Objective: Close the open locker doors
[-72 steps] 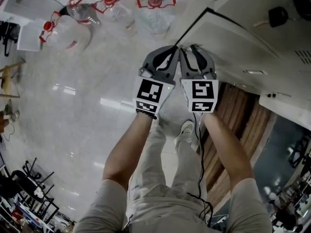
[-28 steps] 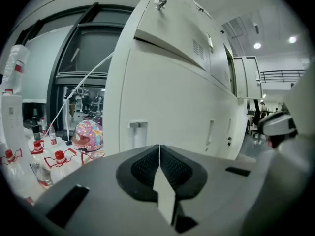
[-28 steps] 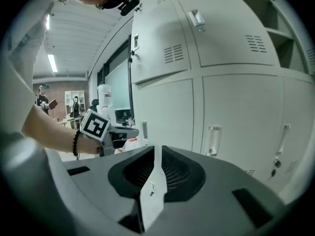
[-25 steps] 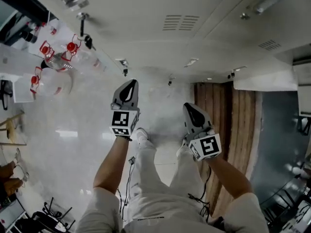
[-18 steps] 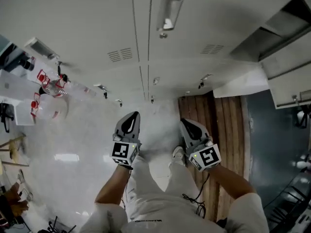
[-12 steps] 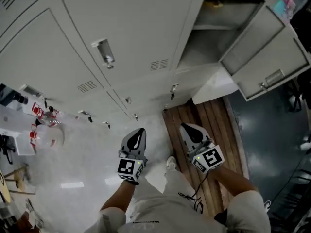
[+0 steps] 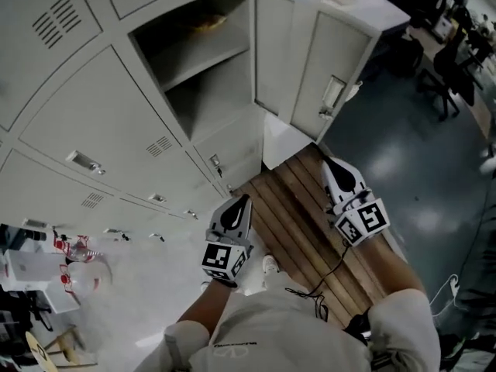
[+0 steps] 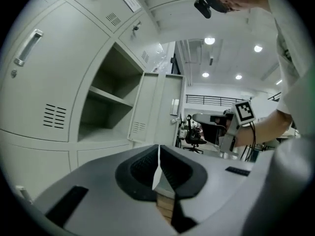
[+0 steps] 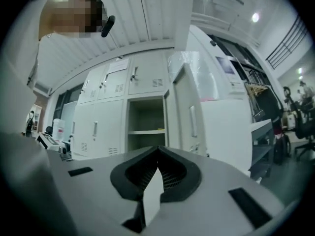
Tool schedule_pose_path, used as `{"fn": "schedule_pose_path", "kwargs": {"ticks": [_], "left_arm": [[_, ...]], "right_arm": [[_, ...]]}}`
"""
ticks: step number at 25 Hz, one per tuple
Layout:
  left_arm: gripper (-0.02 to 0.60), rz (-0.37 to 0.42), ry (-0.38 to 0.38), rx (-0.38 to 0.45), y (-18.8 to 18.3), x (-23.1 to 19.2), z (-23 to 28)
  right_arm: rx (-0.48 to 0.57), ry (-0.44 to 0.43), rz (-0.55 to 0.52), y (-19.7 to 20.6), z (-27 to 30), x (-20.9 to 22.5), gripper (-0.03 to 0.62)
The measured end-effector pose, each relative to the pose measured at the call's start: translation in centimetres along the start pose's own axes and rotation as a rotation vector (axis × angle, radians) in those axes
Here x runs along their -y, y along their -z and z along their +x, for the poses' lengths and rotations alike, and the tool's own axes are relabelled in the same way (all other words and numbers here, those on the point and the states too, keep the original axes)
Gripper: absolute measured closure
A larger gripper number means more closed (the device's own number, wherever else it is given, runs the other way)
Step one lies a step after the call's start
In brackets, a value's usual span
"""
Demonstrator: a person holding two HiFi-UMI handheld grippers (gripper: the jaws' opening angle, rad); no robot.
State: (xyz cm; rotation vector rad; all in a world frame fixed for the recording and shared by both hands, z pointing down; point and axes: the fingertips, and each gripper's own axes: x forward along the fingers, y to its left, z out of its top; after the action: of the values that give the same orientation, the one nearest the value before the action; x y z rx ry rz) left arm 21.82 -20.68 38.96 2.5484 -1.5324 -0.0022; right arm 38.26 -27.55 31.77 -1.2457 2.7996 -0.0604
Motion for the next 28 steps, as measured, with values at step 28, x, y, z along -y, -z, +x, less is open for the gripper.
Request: {"fn": "schedule_pose_path", "kwargs": {"ticks": [28], "left_arm": [[0.545, 0.063, 0.163, 0.096, -8.5, 9.6, 14.1]], "right_arm": [[0.001, -0.01, -0.11, -3.7, 6.3, 10.9, 0.482]]}}
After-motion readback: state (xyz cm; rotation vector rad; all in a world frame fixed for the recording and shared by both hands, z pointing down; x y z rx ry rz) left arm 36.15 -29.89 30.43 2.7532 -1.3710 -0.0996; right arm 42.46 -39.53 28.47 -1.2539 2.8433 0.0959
